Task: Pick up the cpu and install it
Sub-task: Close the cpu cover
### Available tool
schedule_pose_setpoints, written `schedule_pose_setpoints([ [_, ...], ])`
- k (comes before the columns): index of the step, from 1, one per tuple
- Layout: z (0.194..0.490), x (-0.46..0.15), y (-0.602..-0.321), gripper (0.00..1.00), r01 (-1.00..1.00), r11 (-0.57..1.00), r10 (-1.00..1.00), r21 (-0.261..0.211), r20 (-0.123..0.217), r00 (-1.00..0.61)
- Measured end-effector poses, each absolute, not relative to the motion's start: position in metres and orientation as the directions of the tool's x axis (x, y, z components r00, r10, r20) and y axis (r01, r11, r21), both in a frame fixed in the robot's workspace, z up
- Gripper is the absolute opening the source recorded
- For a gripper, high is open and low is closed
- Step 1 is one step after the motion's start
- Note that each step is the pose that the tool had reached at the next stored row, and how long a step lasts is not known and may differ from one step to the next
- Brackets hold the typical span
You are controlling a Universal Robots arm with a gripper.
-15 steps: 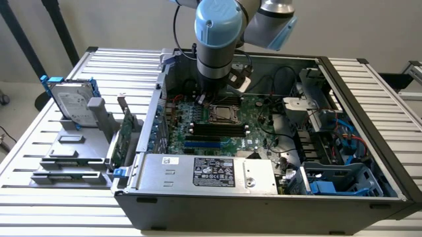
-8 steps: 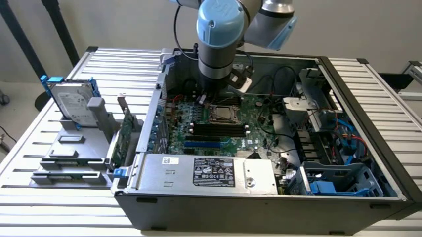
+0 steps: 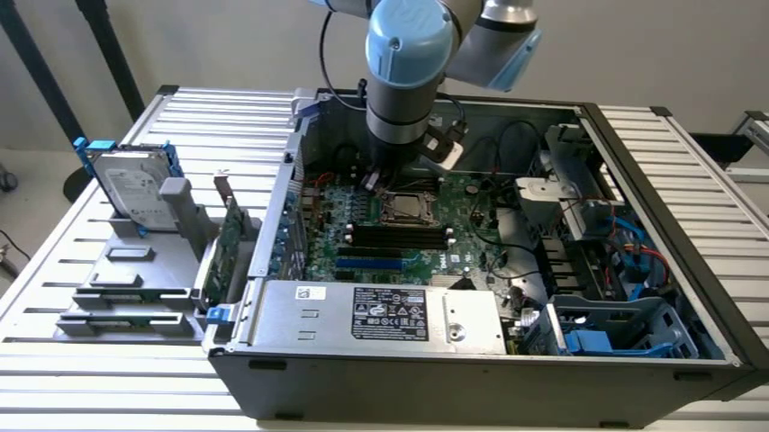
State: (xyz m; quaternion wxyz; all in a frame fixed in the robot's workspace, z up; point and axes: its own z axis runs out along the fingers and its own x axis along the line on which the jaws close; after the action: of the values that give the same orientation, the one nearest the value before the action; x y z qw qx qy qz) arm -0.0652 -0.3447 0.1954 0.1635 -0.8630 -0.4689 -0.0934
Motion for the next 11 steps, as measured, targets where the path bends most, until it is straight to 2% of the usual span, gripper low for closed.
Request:
schedule_pose_setpoints([
  [11, 0.1944, -0.055, -0.3446, 0.11, 0.835, -0.51, 0.777, -0.207, 0.306, 0.551],
])
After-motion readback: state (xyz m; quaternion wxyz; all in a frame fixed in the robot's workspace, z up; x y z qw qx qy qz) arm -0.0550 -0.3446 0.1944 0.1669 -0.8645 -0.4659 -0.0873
